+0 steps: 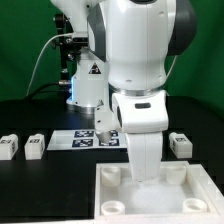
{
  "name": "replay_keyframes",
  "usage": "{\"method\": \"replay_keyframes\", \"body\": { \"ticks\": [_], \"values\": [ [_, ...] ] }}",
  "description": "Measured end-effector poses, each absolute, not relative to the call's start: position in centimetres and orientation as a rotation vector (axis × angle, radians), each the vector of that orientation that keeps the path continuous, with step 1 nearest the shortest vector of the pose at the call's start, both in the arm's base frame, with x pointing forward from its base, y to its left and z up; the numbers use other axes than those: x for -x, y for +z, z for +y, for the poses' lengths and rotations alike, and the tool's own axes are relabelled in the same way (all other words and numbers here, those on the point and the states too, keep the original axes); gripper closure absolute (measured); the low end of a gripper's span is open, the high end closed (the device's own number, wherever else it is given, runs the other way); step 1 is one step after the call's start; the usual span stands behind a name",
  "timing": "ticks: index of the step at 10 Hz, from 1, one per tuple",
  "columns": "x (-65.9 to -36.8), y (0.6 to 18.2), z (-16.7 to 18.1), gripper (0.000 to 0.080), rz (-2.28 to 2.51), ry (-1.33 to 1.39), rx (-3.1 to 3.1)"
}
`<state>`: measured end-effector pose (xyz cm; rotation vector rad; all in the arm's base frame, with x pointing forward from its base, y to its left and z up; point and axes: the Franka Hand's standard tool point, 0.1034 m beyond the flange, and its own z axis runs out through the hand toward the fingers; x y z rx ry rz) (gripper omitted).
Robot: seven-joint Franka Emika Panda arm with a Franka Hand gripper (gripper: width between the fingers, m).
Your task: Assemble one leg
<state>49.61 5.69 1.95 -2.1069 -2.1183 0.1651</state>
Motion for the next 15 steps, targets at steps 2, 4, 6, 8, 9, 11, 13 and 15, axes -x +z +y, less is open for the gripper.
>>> {"method": "replay_keyframes", "body": {
  "ticks": [2,4,6,8,9,11,13,15],
  "values": [
    [-49.6,1.9,5.7,0.0154,-2.118,0.165,2.108],
    [-49.6,1.9,5.6,0.0151,-2.117,0.165,2.108],
    [-49.6,1.9,5.6,0.0151,-2.116,0.166,2.109],
    [-49.6,2.0,5.6,0.0151,-2.102,0.165,2.125],
    [-49.2,2.3,5.7,0.0151,-2.024,0.173,2.211],
    [-48.0,4.0,7.2,0.0151,-1.865,0.187,2.372],
    [-47.1,5.0,9.4,0.0151,-1.580,0.201,2.604],
    [-46.4,5.3,12.0,0.0151,-1.205,0.204,2.814]
  ]
}}
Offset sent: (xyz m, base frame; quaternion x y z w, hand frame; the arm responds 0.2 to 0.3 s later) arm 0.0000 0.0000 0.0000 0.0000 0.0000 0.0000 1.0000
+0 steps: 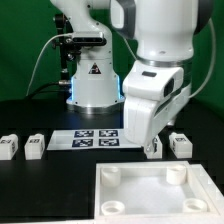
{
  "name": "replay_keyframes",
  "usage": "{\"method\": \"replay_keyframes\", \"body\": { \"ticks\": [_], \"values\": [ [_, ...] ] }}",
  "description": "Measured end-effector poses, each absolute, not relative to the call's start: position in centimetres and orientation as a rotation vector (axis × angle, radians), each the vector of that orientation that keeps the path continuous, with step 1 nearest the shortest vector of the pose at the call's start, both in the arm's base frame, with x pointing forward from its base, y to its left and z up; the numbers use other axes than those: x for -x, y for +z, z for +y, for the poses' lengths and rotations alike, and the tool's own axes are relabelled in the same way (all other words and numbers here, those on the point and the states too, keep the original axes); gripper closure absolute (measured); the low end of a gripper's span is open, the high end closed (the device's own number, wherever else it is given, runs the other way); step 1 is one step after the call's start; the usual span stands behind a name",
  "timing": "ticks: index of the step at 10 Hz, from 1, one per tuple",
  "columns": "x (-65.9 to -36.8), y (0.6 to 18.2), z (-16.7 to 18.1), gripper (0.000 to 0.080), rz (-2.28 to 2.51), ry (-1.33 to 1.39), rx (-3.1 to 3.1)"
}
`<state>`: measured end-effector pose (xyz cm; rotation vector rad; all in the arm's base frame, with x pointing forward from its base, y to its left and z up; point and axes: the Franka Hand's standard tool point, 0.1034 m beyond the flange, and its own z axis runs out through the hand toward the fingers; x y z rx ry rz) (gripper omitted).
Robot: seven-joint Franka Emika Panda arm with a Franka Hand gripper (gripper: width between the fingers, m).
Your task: Assemble one leg
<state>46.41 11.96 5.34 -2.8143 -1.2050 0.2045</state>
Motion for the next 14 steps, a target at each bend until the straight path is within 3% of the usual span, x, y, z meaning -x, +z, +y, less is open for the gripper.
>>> {"method": "replay_keyframes", "body": {
  "ticks": [5,7,9,12,14],
  "values": [
    [-46.3,5.2,12.8,0.0151,-0.490,0.210,3.028],
    [-45.6,5.3,15.6,0.0151,-0.118,0.217,3.067],
    [-45.4,5.3,15.9,0.0151,-0.144,0.232,3.064],
    [-44.8,5.2,15.8,0.0151,-0.140,0.413,3.065],
    [-44.5,5.3,17.0,0.0151,-0.126,0.740,3.020]
  ]
}}
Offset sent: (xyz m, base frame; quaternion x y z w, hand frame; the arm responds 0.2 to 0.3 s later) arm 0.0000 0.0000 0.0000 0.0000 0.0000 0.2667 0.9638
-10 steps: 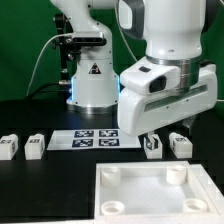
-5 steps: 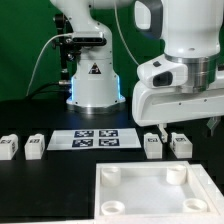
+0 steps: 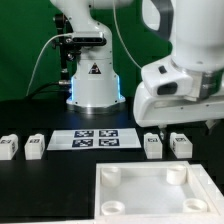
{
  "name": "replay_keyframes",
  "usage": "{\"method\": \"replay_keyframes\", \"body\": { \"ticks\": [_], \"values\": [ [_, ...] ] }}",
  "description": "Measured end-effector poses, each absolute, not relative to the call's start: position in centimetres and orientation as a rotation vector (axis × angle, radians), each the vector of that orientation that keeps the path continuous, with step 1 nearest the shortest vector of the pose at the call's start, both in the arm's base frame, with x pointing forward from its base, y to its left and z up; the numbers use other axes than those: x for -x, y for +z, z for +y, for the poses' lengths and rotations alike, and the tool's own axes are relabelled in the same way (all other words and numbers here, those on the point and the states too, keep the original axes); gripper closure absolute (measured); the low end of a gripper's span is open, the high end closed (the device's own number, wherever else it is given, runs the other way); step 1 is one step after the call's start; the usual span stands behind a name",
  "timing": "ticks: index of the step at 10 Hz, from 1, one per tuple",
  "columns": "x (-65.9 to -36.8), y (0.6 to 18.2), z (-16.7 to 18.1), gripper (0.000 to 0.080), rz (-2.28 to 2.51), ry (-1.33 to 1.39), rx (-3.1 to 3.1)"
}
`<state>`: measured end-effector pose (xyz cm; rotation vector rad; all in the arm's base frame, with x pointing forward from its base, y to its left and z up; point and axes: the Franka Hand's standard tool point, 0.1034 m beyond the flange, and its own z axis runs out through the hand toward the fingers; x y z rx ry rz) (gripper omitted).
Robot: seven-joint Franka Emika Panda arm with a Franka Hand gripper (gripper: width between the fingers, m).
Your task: Assemble one leg
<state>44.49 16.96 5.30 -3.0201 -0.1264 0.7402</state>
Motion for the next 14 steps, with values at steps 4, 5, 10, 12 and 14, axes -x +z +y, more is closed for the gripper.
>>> {"method": "replay_keyframes", "body": {
  "ticks": [4,5,10,12,14],
  "values": [
    [-43.5,5.0,17.5,0.0151,-0.145,1.206,2.888],
    [-42.7,5.2,17.2,0.0151,-0.155,1.374,2.827],
    [-42.1,3.4,18.3,0.0151,-0.169,1.415,2.812],
    [-41.1,2.6,18.5,0.0151,-0.176,1.400,2.821],
    [-39.7,1.5,18.9,0.0151,-0.193,1.417,2.820]
  ]
}}
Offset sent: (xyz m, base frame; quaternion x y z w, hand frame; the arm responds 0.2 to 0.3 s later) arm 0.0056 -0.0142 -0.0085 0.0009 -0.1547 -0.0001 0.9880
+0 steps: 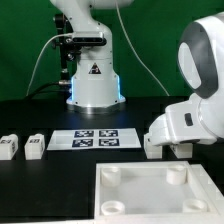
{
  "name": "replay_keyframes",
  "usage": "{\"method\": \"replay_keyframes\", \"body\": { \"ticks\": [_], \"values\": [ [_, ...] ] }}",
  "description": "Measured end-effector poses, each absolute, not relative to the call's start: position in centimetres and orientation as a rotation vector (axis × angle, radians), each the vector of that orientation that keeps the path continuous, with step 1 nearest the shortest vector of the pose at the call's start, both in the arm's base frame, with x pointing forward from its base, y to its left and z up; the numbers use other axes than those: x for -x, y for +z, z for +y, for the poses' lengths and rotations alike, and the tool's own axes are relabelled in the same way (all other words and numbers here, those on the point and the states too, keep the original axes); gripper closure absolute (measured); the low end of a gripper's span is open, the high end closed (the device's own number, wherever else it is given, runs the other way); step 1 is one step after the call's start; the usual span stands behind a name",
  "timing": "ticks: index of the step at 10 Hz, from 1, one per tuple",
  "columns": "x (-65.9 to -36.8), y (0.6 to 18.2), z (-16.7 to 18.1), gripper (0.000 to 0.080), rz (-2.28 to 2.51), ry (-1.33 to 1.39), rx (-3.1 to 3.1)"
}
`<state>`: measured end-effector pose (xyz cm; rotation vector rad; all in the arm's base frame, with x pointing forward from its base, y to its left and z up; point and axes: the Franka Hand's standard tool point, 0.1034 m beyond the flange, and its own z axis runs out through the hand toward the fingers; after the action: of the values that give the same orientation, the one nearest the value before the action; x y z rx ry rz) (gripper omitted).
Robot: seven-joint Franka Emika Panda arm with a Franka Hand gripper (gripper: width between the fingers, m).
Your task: Assemble one leg
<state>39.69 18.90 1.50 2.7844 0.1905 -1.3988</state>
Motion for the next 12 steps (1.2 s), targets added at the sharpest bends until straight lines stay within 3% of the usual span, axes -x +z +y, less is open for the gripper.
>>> {"method": "replay_keyframes", "body": {
  "ticks": [5,7,8,12],
  "values": [
    [-39.04,0.94,19.06,0.0151,0.199,-1.397,-2.783],
    [-39.05,0.94,19.06,0.0418,0.199,-1.397,-2.783],
    [-39.05,0.94,19.06,0.0510,0.200,-1.397,-2.783],
    [-39.04,0.93,19.06,0.0509,0.200,-1.397,-2.783]
  ]
}}
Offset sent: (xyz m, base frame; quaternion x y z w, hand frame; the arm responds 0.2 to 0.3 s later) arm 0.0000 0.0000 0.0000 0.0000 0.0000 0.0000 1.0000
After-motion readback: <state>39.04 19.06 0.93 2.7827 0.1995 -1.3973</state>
